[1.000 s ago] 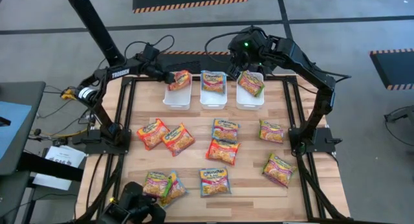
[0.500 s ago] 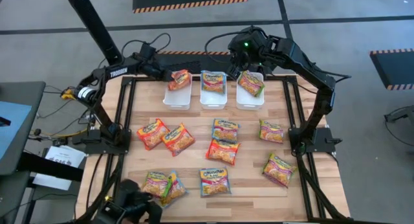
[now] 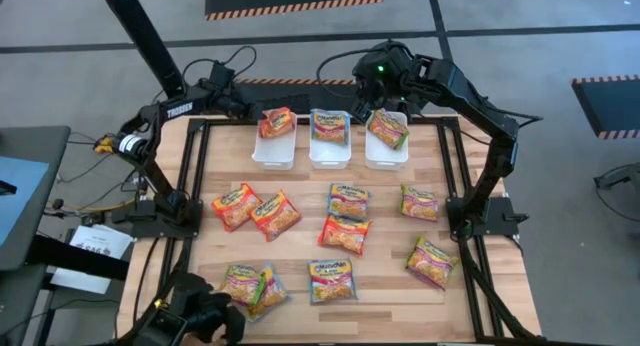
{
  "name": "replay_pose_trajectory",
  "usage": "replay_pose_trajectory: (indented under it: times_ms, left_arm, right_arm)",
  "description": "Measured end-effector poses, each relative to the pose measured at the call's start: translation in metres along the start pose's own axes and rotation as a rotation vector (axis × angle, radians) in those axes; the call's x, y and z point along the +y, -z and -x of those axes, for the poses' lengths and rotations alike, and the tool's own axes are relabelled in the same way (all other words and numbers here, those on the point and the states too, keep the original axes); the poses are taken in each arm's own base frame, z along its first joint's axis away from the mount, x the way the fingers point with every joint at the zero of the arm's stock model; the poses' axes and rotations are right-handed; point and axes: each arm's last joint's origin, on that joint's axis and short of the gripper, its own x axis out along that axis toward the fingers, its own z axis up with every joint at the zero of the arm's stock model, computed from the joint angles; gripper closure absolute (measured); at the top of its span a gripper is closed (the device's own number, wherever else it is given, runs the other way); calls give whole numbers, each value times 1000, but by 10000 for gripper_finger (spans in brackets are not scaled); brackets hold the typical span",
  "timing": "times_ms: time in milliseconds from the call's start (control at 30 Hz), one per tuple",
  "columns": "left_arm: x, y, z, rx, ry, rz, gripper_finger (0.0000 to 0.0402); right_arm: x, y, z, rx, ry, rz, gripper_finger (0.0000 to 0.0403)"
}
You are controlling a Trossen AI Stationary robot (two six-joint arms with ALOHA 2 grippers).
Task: Sort Maruchan noodles
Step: Put the orange noodle pack into the left white bin, then put the blue noodle pack into the center white bin
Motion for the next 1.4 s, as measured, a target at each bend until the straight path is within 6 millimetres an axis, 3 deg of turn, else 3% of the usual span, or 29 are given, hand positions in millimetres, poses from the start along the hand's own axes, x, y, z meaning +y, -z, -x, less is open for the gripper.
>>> replay_pose_trajectory:
  times_ms: [467, 800, 1033, 1267, 1400]
  left_arm:
    - [-11, -46, 29, -129, 16, -51, 264]
    - [-49, -73, 52, -73, 533, -75, 264]
    - [-76, -77, 54, 11, 738, -117, 264]
    - [-108, -72, 48, 70, 849, -204, 264]
    - [-130, -65, 52, 98, 921, -275, 264]
  right_arm:
    - [0, 1, 0, 6, -3, 2, 262]
    - [5, 5, 2, 49, -16, 31, 261]
    - [8, 17, 4, 170, -70, -39, 239]
    - [16, 24, 7, 267, -337, -154, 214]
    - [26, 29, 7, 325, -402, -154, 214]
